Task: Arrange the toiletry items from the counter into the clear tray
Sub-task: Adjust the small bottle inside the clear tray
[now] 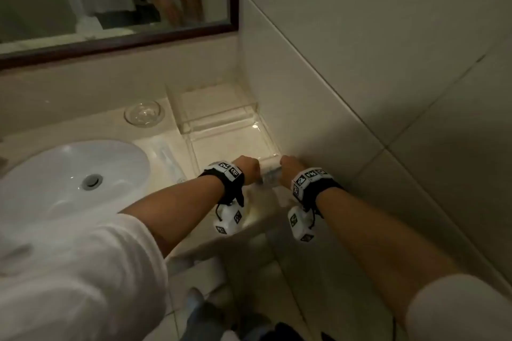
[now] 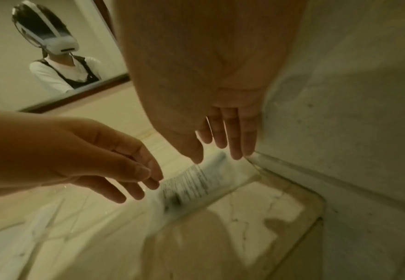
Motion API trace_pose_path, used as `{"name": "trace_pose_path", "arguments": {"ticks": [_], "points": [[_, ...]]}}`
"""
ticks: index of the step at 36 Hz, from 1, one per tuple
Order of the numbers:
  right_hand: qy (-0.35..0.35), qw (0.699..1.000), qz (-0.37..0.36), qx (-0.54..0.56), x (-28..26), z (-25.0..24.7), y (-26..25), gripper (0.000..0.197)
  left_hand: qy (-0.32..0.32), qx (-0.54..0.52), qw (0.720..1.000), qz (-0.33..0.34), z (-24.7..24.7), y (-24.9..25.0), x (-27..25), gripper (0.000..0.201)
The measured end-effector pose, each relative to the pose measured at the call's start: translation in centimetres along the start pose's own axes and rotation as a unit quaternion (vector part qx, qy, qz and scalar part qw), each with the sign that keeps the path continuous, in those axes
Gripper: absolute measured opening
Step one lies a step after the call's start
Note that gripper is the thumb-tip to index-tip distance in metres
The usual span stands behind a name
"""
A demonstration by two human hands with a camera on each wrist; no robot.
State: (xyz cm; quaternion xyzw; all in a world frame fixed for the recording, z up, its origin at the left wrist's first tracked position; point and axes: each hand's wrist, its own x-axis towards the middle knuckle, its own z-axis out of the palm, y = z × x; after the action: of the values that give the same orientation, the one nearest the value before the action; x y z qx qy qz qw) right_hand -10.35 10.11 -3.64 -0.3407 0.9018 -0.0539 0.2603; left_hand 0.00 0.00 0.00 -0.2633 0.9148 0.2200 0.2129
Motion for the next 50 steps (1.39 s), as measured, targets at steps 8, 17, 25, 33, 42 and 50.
{"name": "trace_pose_path", "arguments": {"ticks": [8, 17, 25, 33, 42, 50], "points": [[0.019, 0.999, 0.027, 0.007, -0.9, 0.7, 0.6, 0.039, 0.030, -0.071, 0.994, -0.081, 2.2, -1.7, 1.3, 0.039], [0.036, 0.996, 0.057, 0.050, -0.3, 2.6, -0.4, 0.048, 0.042, -0.232, 0.960, -0.150, 3.2, -1.8, 3.0, 0.049], [0.080, 0.995, 0.043, 0.032, -0.3, 4.0, -0.4, 0.059, 0.071, -0.323, 0.929, -0.164, 3.8, -2.2, 3.4, 0.045], [0.097, 0.994, 0.044, 0.039, -0.2, 4.2, -0.5, 0.060, 0.088, -0.394, 0.903, -0.150, 4.3, -2.6, 3.0, 0.036], [0.079, 0.994, 0.046, 0.061, -0.1, 3.7, -0.8, 0.067, 0.077, -0.411, 0.897, -0.141, 4.1, -2.4, 2.7, 0.056], [0.114, 0.988, 0.022, 0.098, 0.3, 2.1, -1.6, 0.054, 0.095, -0.433, 0.887, -0.129, 2.0, -3.9, 2.7, 0.063]]}}
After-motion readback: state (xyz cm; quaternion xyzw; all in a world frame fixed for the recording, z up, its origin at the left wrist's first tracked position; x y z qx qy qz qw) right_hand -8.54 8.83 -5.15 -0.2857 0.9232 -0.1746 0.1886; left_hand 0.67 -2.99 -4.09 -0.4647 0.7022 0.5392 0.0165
